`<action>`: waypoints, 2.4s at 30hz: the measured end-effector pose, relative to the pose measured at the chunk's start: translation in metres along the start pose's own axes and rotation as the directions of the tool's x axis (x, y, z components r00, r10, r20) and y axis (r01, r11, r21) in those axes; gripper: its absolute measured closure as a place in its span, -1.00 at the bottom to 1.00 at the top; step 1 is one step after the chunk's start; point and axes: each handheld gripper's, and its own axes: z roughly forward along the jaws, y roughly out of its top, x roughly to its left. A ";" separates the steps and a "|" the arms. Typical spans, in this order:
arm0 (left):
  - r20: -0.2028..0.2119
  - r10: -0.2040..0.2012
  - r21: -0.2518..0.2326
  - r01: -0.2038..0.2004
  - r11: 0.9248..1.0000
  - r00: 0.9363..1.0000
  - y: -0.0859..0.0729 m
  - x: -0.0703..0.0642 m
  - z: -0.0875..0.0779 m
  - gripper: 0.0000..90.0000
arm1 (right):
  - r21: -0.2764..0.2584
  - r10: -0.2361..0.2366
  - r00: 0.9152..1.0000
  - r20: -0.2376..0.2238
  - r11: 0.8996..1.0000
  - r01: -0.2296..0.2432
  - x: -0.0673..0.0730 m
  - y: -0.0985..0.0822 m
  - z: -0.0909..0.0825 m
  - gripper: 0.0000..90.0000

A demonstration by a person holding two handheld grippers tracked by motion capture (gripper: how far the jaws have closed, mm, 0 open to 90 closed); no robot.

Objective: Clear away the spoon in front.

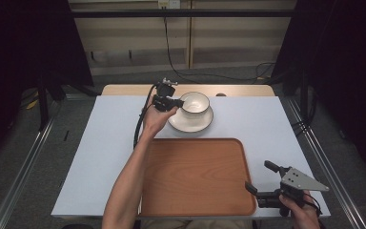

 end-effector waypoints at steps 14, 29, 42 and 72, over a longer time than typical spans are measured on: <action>0.000 0.014 -0.033 -0.014 0.999 1.000 0.002 -0.003 -0.016 0.89 | 0.001 0.007 1.000 0.001 1.000 -0.007 0.001 0.001 -0.001 -0.98; 0.003 0.014 -0.073 -0.014 0.997 1.000 -0.001 -0.007 -0.037 0.89 | 0.000 0.003 1.000 0.002 1.000 -0.003 0.000 0.001 -0.001 -0.98; 0.000 -0.007 -0.127 0.007 0.992 1.000 -0.013 -0.004 -0.061 0.89 | -0.002 -0.005 1.000 0.004 1.000 0.005 0.001 0.001 0.000 -0.98; 0.003 -0.056 -0.232 0.055 0.971 0.998 -0.055 -0.010 -0.102 0.89 | 0.001 0.001 1.000 0.002 1.000 -0.001 0.000 0.001 0.001 -0.98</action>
